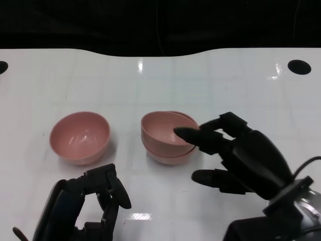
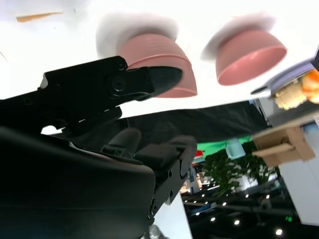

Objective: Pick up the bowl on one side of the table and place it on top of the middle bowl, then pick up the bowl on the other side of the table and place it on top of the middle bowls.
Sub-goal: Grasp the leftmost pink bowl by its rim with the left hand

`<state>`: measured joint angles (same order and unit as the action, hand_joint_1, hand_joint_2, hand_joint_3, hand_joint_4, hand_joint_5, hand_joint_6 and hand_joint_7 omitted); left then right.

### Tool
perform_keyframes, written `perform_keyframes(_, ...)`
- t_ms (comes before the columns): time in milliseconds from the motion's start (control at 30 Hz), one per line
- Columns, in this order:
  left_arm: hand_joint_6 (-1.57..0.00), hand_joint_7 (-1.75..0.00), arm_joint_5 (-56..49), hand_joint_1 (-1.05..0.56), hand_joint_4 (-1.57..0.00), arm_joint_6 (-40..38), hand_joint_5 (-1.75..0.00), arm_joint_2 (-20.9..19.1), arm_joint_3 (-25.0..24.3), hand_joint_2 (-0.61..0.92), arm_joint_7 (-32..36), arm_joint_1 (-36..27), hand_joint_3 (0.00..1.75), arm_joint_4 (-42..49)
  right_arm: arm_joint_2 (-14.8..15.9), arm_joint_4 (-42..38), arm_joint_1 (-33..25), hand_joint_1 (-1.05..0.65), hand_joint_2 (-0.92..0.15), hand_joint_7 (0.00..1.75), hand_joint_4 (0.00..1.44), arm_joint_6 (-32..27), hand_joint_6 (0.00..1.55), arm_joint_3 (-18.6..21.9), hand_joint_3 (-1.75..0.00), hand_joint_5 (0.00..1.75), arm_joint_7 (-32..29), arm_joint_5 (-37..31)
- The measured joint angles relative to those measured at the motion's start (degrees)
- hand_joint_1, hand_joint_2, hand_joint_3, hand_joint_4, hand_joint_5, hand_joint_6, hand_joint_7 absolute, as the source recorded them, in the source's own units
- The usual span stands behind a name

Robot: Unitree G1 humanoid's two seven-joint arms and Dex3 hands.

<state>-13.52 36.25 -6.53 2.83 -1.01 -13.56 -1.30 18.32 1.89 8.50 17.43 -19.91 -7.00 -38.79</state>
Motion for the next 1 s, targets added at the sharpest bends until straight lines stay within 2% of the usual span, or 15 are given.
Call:
perform_keyframes(167, -0.85, -1.46, 0.51, -0.03, -0.88, -0.33, -1.67, 0.09, 0.08, 0.27, -0.02, -0.04, 1.56, -0.11, 0.86, 2.31, -3.89, -0.13, -0.91, 0.34, 0.61, 3.27, 0.88, 3.25, -0.06, 0.97, 0.9, 4.87)
perform_keyframes(233, -0.84, -1.38, 0.71, -0.04, -0.88, -0.81, -1.61, 0.16, 0.04, 0.28, -0.02, -0.08, 1.51, -0.18, 1.02, 2.86, -5.22, -0.12, -0.91, 0.37, 0.71, 4.59, 0.94, 4.38, -0.1, 1.04, 0.9, 5.99)
perform_keyframes(267, -0.83, -1.33, 0.76, -0.04, -0.88, -1.01, -1.58, 0.28, -0.02, 0.3, -0.02, -0.11, 1.48, -0.26, 1.1, 2.95, -5.88, -0.12, -0.88, 0.39, 0.74, 5.62, 0.96, 4.87, -0.17, 1.06, 0.9, 6.42)
perform_keyframes(300, -0.83, -1.3, 0.77, -0.04, -0.88, -1.2, -1.56, 0.46, -0.08, 0.31, -0.01, -0.21, 1.45, -0.52, 1.19, 2.96, -6.55, -0.13, -0.76, 0.42, 0.75, 6.84, 0.96, 5.43, -0.41, 1.07, 0.88, 7.07)
perform_keyframes(333, -0.8, -1.2, 0.78, -0.04, -0.85, -1.33, -1.5, 0.72, -0.17, 0.36, 0.1, -0.41, 1.37, -0.97, 1.34, 2.7, -6.94, -0.13, -0.6, 0.46, 0.78, 8.42, 0.98, 5.94, -0.73, 1.06, 0.74, 7.51)
perform_keyframes(367, -0.77, -1.14, 0.78, -0.02, -0.8, -1.36, -1.46, 1.24, -0.25, 0.38, 0.61, -0.63, 1.33, -1.43, 1.61, 2.18, -7.2, -0.14, -0.54, 0.49, 0.79, 10.59, 0.99, 6.39, -0.86, 1.06, 0.3, 8.11)
perform_keyframes(400, -0.73, -1.06, 0.72, -0.02, -0.75, -1.36, -1.42, 1.86, -0.32, 0.4, 1.11, -0.76, 1.29, -1.76, 1.83, 1.46, -7.32, -0.15, -0.5, 0.51, 0.81, 12.6, 1.0, 6.72, -0.95, 1.06, -0.16, 8.48)
perform_keyframes(467, -0.71, -0.98, 0.55, -0.02, -0.7, -1.36, -1.4, 2.52, -0.38, 0.43, 1.85, -1.02, 1.25, -2.44, 2.02, -0.22, -7.93, -0.15, -0.49, 0.54, 0.82, 16.07, 1.0, 7.65, -0.99, 1.07, -1.21, 8.96)
perform_keyframes(600, -0.58, -0.86, 0.43, -0.03, -0.62, -3.5, -1.38, 2.53, -0.81, 0.44, 2.05, -1.66, 1.2, -5.16, 2.05, -2.28, -8.95, -0.14, -0.45, 0.64, 0.84, 18.71, 0.98, 8.76, -1.12, 1.13, -1.72, 9.22)
perform_keyframes(700, -0.51, -0.77, 0.3, -0.07, -0.55, -6.13, -1.33, 2.4, -0.9, 0.52, 2.04, -2.06, 1.0, -7.23, 2.04, -3.25, -9.31, -0.11, -0.41, 0.71, 0.88, 19.29, 0.98, 9.03, -1.22, 1.17, -1.52, 9.87)
perform_keyframes(867, -0.46, -0.63, -2.01, -0.18, -0.47, -8.73, -1.26, 1.24, -1.53, 0.72, 2.03, -2.61, 0.57, -9.33, 1.87, -4.68, -9.25, -0.1, -0.37, 0.78, 0.9, 20.31, 1.0, 9.54, -1.32, 1.34, -1.54, 10.03)
perform_keyframes(933, -0.44, -0.56, -3.23, -0.26, -0.44, -10.25, -1.17, 0.48, -1.89, 0.86, 2.0, -2.72, 0.29, -10.74, 1.54, -5.5, -9.23, -0.1, -0.31, 0.85, 0.89, 20.51, 1.0, 9.59, -1.4, 1.56, -1.6, 10.02)
perform_keyframes(967, -0.43, -0.55, -4.12, -0.28, -0.43, -10.93, -1.15, -0.19, -2.05, 0.89, 1.95, -2.72, 0.23, -11.44, 1.22, -5.75, -9.21, -0.1, -0.3, 0.87, 0.88, 20.55, 1.0, 9.63, -1.42, 1.6, -1.68, 10.01)
perform_keyframes(1000, -0.43, -0.53, -4.83, -0.31, -0.4, -11.9, -1.11, -0.71, -2.15, 0.91, 1.88, -2.74, 0.17, -12.29, 0.86, -6.01, -9.19, -0.09, -0.27, 0.96, 0.88, 20.57, 0.98, 9.71, -1.47, 1.68, -1.79, 10.0)
